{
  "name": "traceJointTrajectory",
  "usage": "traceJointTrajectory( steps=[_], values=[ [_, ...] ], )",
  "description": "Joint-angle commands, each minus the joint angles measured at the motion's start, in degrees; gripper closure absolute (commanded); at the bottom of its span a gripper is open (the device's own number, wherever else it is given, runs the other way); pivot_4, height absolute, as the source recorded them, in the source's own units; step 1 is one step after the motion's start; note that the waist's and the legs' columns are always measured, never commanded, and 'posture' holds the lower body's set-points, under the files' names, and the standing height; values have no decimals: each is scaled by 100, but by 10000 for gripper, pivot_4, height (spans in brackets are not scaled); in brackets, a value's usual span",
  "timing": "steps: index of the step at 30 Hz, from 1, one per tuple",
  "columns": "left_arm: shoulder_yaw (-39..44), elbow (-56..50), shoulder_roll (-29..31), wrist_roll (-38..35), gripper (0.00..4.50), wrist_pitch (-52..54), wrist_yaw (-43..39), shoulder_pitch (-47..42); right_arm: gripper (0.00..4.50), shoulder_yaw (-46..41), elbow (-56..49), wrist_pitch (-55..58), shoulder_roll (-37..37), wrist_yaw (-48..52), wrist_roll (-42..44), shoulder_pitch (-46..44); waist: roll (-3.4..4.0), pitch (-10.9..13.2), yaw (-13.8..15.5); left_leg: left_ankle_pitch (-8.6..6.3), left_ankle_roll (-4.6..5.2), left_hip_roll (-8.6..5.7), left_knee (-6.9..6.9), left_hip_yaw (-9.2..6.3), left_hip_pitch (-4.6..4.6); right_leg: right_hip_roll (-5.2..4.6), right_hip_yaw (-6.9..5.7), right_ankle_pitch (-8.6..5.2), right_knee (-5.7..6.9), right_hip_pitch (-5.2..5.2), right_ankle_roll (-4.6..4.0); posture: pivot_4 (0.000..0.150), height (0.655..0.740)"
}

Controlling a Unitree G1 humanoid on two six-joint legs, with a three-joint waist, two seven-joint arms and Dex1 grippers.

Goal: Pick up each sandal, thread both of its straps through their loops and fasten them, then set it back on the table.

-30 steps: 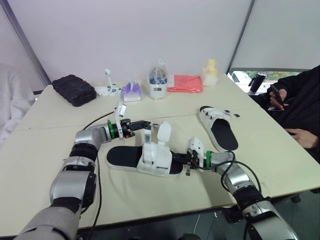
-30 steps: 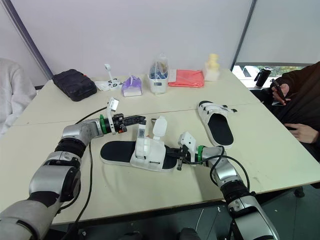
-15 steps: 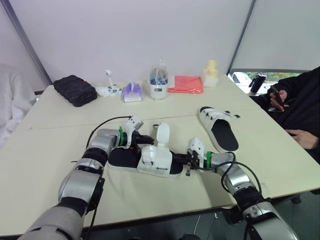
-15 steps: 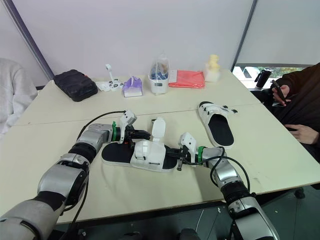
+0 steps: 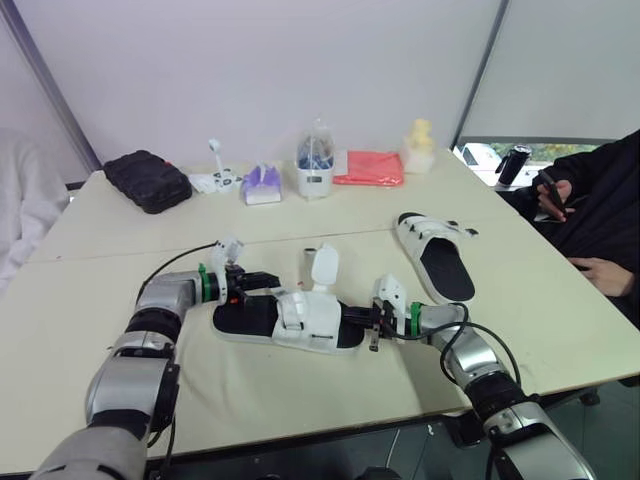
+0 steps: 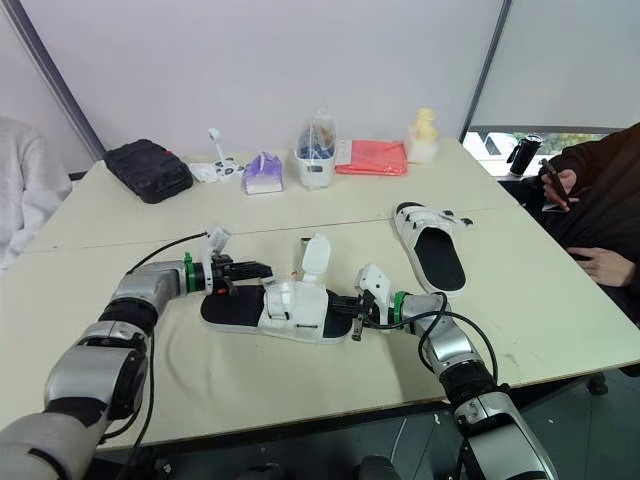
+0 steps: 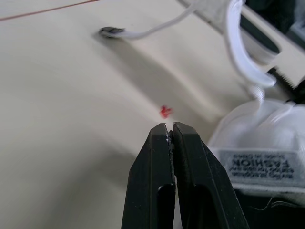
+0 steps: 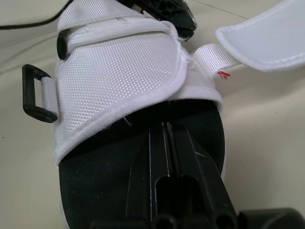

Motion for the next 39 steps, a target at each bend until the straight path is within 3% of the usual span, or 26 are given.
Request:
traceJointTrajectory(
  steps=[1, 9, 12, 18, 24, 30, 33, 39],
  values=[
    [92, -53, 122, 44, 44445, 33, 246, 176, 45000, 258, 426, 205, -70, -6, -429, 226, 1, 0, 1, 0, 0, 0, -1, 0, 0, 0, 0, 0, 0, -1, 0, 1500, 7400],
    [772, -334, -153, -721, 44445, 747, 399, -234, 45000, 271, 464, 193, -66, 17, -453, 221, -3, 1, 19, 0, -1, -1, 4, -2, -5, 0, -3, 0, 0, 0, 0, 1500, 7400],
    [821, -240, -76, -728, 35629, 828, 436, -315, 45000, 269, 452, 197, -72, 14, -455, 231, -3, 1, 3, 0, -1, -1, 5, -1, -10, 1, -3, 0, 1, -6, 0, 1500, 7400],
    [903, -420, 101, -932, 6936, 1344, 77, -319, 45000, 268, 389, 202, -94, -1, -456, 304, -3, 1, 12, 0, -1, -1, 4, -2, -11, 2, -3, 0, 1, -8, 0, 1500, 7400],
    [497, -1143, 127, -936, 6936, 1873, -549, 32, 45000, 270, 413, 202, -88, 1, -461, 295, -2, 1, 8, 0, -1, -1, 4, -2, -11, 2, -2, 0, 1, -7, 0, 1500, 7400],
    [135, -1137, -287, -705, 6936, 1732, -372, 38, 45000, 289, 435, 192, -61, 0, -473, 298, -3, 1, 22, 0, -1, -1, 6, -3, -11, 2, -1, 0, 0, -5, -1, 1500, 7400],
    [239, -748, -470, -714, 14415, 1524, -184, -203, 45000, 295, 419, 203, -50, -2, -474, 295, -4, 1, 15, 0, -2, -1, 5, -3, -11, 1, -1, 0, 0, -6, -1, 1500, 7400],
    [373, -465, -496, -842, 44149, 1433, -385, -515, 45000, 280, 394, 203, -57, -30, -479, 321, -4, 1, 8, 0, -2, -1, 4, -2, -12, 2, -1, 0, 0, -9, -1, 1500, 7400]
  ],
)
